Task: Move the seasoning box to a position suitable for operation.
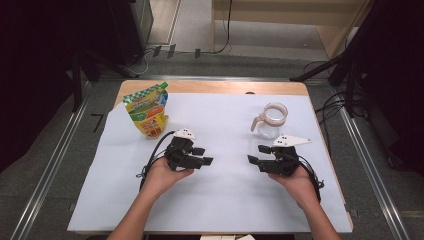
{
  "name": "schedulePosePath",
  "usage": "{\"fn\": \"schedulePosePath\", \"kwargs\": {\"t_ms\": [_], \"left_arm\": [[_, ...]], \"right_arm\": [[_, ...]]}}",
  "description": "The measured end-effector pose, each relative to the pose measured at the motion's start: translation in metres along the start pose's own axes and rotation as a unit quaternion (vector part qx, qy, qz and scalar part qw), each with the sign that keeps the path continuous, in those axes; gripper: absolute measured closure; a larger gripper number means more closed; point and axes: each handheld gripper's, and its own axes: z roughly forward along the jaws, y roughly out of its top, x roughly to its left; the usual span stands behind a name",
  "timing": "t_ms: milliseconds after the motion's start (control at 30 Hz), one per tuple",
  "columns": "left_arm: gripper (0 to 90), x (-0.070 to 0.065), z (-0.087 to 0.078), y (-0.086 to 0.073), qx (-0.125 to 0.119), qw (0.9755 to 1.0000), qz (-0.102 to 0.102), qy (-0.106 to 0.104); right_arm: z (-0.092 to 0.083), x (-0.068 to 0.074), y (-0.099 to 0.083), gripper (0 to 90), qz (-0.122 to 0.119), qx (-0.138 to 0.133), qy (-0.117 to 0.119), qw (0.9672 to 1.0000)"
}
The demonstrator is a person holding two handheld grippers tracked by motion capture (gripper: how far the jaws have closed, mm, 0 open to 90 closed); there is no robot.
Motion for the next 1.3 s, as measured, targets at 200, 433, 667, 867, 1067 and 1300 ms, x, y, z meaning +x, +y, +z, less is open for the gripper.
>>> {"fn": "schedulePosePath", "kwargs": {"t_ms": [200, 433, 667, 867, 1067, 1300], "left_arm": [[43.4, 0.003, -0.006, 0.002, -0.003, 1.0, -0.002, 0.0], [43.2, 0.001, -0.021, 0.006, -0.022, 0.999, -0.025, -0.032], [40.9, 0.003, -0.026, 0.005, -0.03, 0.9989, -0.022, -0.028], [40.2, 0.005, -0.029, 0.006, -0.041, 0.9978, -0.035, -0.039], [39.9, 0.005, -0.03, 0.005, -0.04, 0.9981, -0.031, -0.036], [39.6, 0.007, -0.031, 0.004, -0.036, 0.9987, -0.025, -0.026]], "right_arm": [[-0.005, -0.001, 0.003, 30.2, 0.008, -0.007, 0.013, 0.9999], [-0.003, 0.002, 0.001, 32.0, -0.013, 0.006, 0.012, 0.9998], [-0.004, 0.001, 0.0, 41.4, -0.002, 0.017, 0.013, 0.9998], [-0.006, -0.001, 0.001, 42.5, 0.01, 0.007, 0.002, 0.9999], [-0.012, -0.004, 0.002, 45.0, 0.013, -0.008, -0.004, 0.9999], [-0.021, -0.009, 0.005, 44.1, 0.001, -0.023, -0.035, 0.9991]]}}
